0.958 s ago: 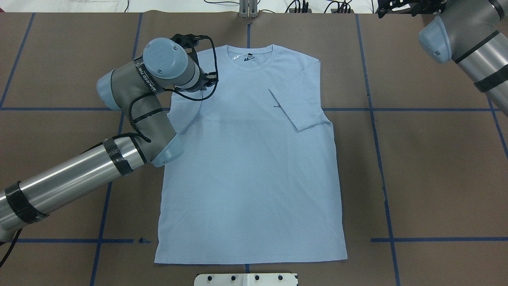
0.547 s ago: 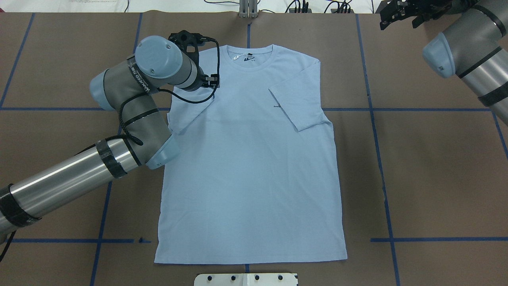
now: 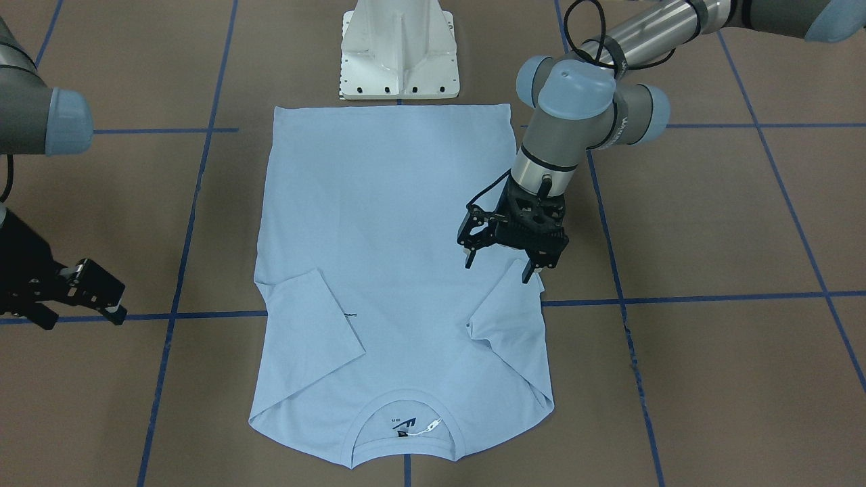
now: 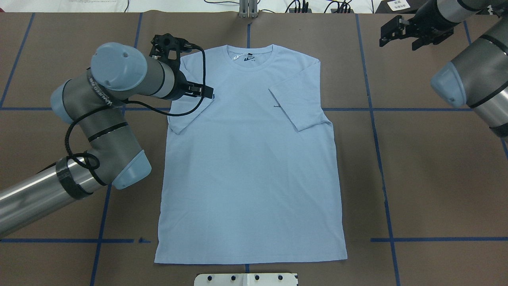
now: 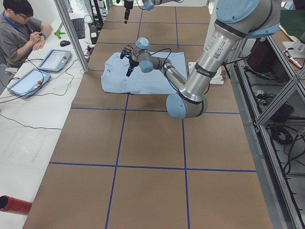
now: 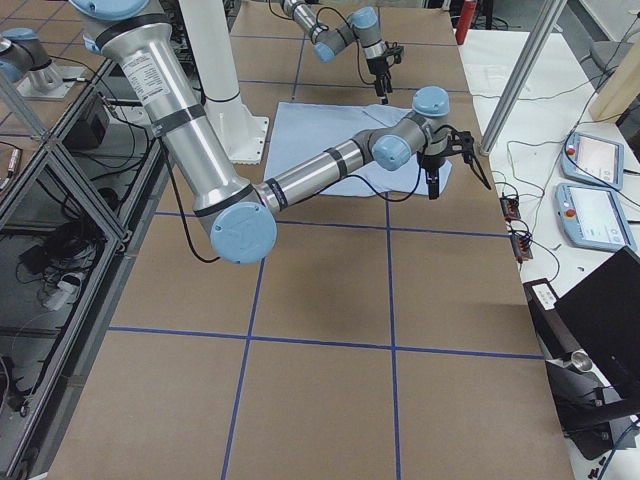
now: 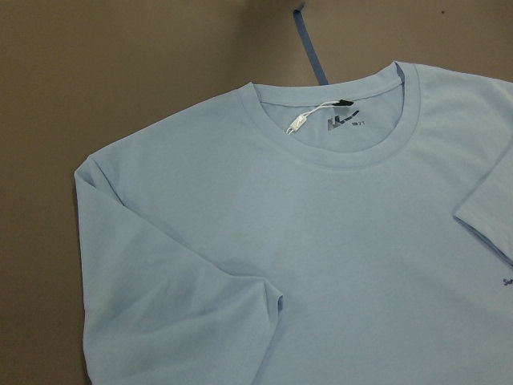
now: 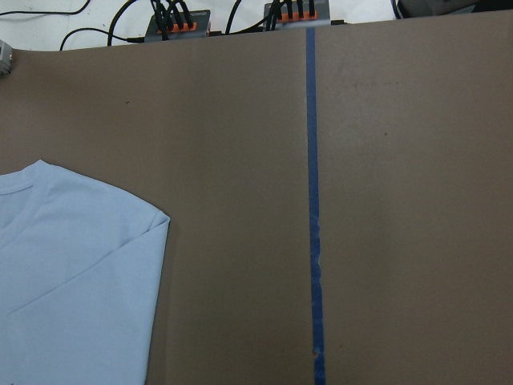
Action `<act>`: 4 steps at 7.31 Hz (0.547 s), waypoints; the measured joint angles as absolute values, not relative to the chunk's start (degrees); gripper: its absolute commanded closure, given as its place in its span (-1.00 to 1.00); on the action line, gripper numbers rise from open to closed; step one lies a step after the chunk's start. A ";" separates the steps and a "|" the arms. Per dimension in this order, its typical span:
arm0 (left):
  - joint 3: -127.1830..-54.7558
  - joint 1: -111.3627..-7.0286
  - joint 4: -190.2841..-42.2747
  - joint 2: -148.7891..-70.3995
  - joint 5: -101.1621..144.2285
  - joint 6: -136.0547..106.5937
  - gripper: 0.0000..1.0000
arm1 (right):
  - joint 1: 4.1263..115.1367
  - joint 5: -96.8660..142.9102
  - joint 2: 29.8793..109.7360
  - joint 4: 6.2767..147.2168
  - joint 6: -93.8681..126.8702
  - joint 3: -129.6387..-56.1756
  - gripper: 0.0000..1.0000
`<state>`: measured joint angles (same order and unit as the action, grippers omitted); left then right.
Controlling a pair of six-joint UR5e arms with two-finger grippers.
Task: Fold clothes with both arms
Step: 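Move both grippers to the hem corners nearest the robot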
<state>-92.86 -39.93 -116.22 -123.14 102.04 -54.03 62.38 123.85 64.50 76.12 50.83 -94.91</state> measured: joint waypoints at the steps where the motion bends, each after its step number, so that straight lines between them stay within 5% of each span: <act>1: -96.09 -39.84 -116.19 -120.46 103.29 -54.89 -1.00 | 57.68 120.66 65.40 76.25 55.88 -98.57 -0.98; 4: -102.47 -37.94 -116.48 -114.51 105.99 -67.60 -1.00 | 40.17 107.10 69.83 76.38 69.18 -110.55 -0.87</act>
